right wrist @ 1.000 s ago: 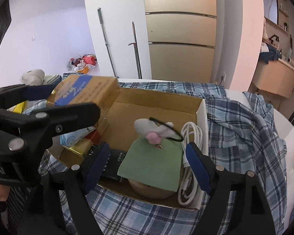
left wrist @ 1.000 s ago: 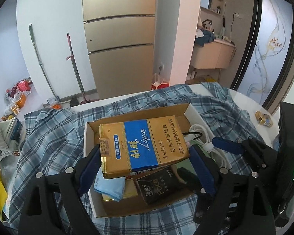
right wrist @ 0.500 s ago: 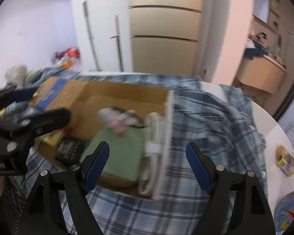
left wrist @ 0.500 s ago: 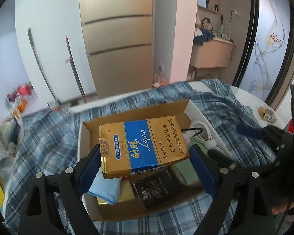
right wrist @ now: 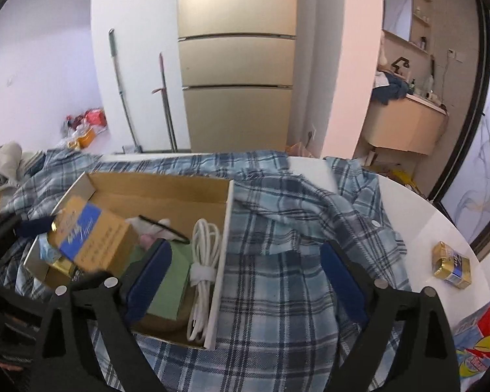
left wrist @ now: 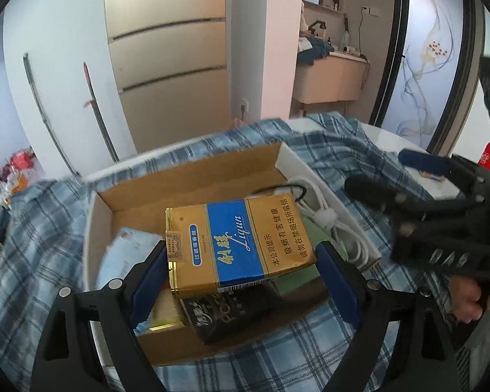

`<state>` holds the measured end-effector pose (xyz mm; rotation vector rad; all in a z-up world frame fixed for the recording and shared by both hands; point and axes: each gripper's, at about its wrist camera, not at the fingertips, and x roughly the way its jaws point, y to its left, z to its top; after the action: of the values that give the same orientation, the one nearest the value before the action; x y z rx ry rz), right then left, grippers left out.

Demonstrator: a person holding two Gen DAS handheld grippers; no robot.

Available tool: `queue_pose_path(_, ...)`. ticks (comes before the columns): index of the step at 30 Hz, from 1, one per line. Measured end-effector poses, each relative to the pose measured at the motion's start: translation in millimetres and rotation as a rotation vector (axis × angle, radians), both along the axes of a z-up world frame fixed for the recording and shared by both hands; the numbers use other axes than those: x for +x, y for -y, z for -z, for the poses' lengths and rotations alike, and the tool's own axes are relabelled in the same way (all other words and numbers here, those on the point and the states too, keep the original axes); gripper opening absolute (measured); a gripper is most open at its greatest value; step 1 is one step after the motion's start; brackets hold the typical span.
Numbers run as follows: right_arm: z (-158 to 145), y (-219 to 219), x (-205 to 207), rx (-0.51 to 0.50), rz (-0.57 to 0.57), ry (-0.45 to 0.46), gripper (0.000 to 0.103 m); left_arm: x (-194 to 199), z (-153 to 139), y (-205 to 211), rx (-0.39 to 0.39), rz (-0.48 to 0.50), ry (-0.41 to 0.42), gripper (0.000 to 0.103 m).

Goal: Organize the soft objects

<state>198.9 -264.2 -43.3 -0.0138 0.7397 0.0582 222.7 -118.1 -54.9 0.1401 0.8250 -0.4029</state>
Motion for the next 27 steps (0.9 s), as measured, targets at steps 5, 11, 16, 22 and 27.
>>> queue_pose_path(5,-1.9,1.7,-0.3,0.023,-0.007,0.013,0.092,4.4,17.1,7.5,0.049,0.006,-0.039,0.090)
queue_pose_path(11,5.7,-2.6,4.2,0.163,-0.117,-0.069,0.069,0.6,18.7,12.8,0.082,0.039,-0.033,0.090)
queue_pose_path(16,12.9,-16.8,4.2,0.236,-0.203,-0.113,0.038,-10.5,5.2,17.0,0.089,0.089,0.019,0.090)
queue_pose_path(22,20.0,-37.3,2.5,0.279,-0.301,-0.174,0.031,-10.9,11.1,23.0,0.118,0.110,0.001,0.090)
queue_pose_path(27,35.1,-43.3,9.3,0.236,-0.285,-0.234,0.031,-8.7,8.3,20.1,0.118,0.174,-0.057,0.090)
